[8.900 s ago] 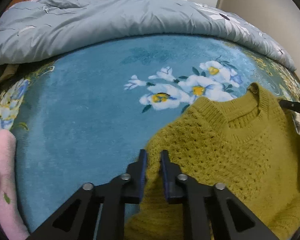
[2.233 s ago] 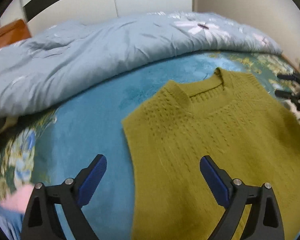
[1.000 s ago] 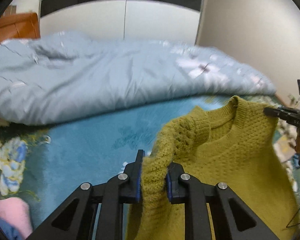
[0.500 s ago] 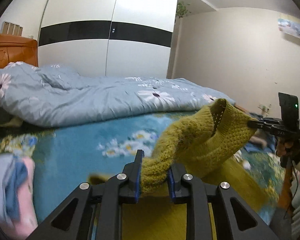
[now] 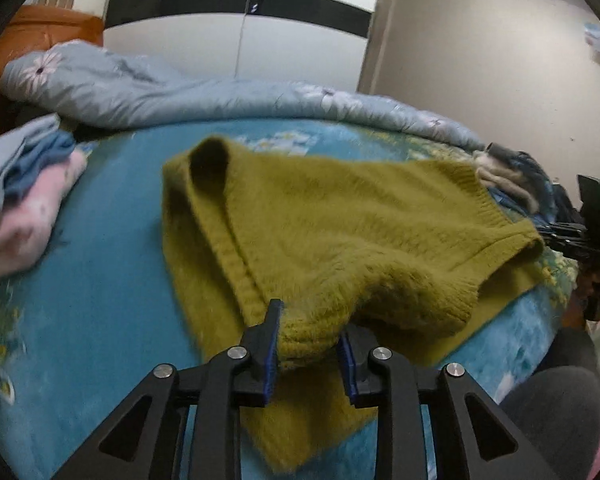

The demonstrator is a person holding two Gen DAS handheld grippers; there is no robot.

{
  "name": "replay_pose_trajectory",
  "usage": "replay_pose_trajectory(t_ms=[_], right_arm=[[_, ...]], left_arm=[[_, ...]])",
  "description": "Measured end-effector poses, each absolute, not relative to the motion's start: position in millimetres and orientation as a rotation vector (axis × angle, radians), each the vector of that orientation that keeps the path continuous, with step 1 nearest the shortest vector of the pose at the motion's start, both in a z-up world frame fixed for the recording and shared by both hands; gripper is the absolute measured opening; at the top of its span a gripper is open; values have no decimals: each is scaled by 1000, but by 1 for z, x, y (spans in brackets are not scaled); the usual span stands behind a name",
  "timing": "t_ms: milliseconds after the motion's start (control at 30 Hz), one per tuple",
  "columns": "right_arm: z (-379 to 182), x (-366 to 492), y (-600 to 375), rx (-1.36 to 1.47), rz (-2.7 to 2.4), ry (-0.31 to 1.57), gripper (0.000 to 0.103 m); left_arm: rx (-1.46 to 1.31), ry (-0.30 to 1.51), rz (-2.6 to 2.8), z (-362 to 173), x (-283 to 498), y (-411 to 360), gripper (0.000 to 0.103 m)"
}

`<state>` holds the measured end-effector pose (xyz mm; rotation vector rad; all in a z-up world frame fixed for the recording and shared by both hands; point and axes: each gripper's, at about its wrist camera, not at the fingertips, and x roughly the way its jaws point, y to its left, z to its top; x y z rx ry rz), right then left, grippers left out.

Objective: Fold clothes
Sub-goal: 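Grasp the sweater shoulders with both grippers and lift them up, then fold the lifted shoulder edges over the sweater body with both grippers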

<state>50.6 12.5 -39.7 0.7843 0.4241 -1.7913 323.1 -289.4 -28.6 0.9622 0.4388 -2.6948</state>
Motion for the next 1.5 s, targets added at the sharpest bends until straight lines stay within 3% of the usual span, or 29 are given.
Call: replay_pose_trajectory(t_ms=[133,200,300,500,667,800,933,1033,1100,1167,1200,1233,1500], right_arm=[[-46,51,20,809,-1820,413,23],[-47,50,25,830,-1844,397,27],[-46,47,36,889,-1882,327,29],[-48,30,54,1132,-1744,-125,40],[-63,25,36,1271,-1634,-287,45],[-74,20,23,1344,-1578,-435,45],[-75,18,13,1329,-1612,-471,45],[-73,19,8,1319,-1638,-483,45],[-70,20,6,1311,-1648,-484,42],[-67,20,4,1297,-1656,-478,31],[-64,20,3,1286,-1660,-473,21],[-61,20,4,1268,-1662,-460,12],[-54,37,14,1168,-1711,-311,11]], left_arm=[[933,558,-2648,-33,338,-289,39],[909,636,-2627,-34,347,-291,50],[863,793,-2589,-33,360,-295,53],[818,1198,-2541,-33,356,-306,57],[843,1431,-2437,-49,338,-315,58],[797,1548,-2382,-56,334,-323,59],[753,1544,-2373,-53,330,-327,59],[729,1524,-2368,-50,330,-328,54],[714,1509,-2365,-47,332,-329,30],[693,1490,-2369,-44,335,-330,18],[677,1475,-2380,-41,337,-329,15],[662,1459,-2391,-38,338,-329,14],[643,1320,-2439,-28,350,-325,13]])
